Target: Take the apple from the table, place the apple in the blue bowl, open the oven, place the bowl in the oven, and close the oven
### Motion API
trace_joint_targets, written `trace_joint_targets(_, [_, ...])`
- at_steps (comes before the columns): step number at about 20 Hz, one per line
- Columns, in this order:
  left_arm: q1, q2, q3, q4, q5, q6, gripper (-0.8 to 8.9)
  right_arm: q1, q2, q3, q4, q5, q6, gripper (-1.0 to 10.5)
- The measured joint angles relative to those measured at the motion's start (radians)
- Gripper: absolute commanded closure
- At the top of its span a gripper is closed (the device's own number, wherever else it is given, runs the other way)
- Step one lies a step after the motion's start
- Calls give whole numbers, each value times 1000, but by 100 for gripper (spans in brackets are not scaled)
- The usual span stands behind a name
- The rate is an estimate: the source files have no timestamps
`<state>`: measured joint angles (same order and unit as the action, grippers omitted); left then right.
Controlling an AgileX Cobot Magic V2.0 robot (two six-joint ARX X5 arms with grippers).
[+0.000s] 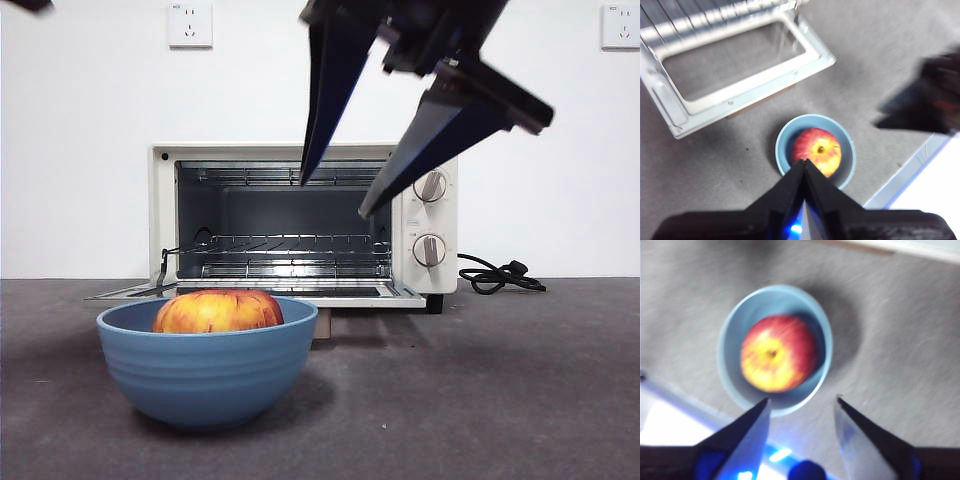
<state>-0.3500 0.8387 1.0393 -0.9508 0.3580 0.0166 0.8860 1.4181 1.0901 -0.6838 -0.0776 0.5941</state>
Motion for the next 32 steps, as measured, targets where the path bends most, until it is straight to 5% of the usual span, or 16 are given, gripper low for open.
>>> trace_joint_targets(5, [0,-137,0,-89,0,2,819,-37,182,124,-64,-43,-90,720])
trace_joint_targets(12, [0,-170,0,-182,0,2,818,-37,326,183,-75,-24,-117,721])
trace_joint_targets(16, [0,-171,0,-187,0,2,819,-39,373,183,-74,-8,-132,733])
trace_joint_targets(19, [0,-171,0,-187,0,1,818,-39,401,183,-54,-8,-139,965])
trace_joint_targets(32, [0,-171,0,-187,0,2,818,-73,402,428,-160,26,-172,958])
